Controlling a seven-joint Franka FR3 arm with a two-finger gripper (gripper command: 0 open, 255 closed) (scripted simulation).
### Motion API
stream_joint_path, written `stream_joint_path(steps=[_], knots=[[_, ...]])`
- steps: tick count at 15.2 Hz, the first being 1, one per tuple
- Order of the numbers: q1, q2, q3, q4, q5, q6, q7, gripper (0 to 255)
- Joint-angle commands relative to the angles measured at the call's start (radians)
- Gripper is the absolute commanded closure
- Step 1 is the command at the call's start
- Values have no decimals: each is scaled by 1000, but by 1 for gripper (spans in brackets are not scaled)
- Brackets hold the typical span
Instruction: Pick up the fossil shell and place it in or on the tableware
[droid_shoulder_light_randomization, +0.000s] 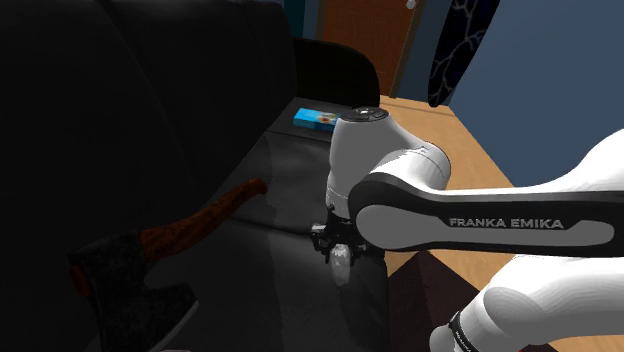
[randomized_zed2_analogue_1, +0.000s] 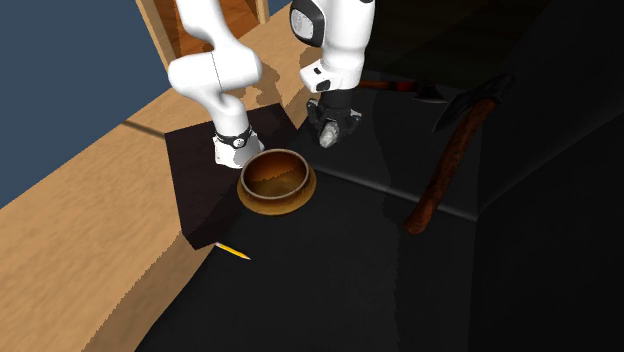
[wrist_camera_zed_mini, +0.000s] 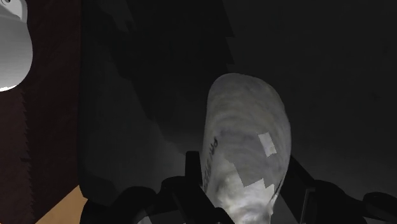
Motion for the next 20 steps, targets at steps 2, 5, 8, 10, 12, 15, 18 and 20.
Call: stream_joint_path(steps=[2,5,8,10,12,15,18,20], knots=[[2,-17,-17,22,-8,-39,-2,255],[2,-32,-36,51,-17,-84,-3,255],[2,-44,-53,82,-28,-127,-3,255],[1,-50,-64,104,-34,-155,-3,255],[-1,-55,-74,126,-41,-183,-3,255],[-3,-60,-89,161,-51,-224,-3,255],[-6,-63,-103,197,-61,-264,-2,255],[-8,-64,-111,223,-68,-290,-1,255]])
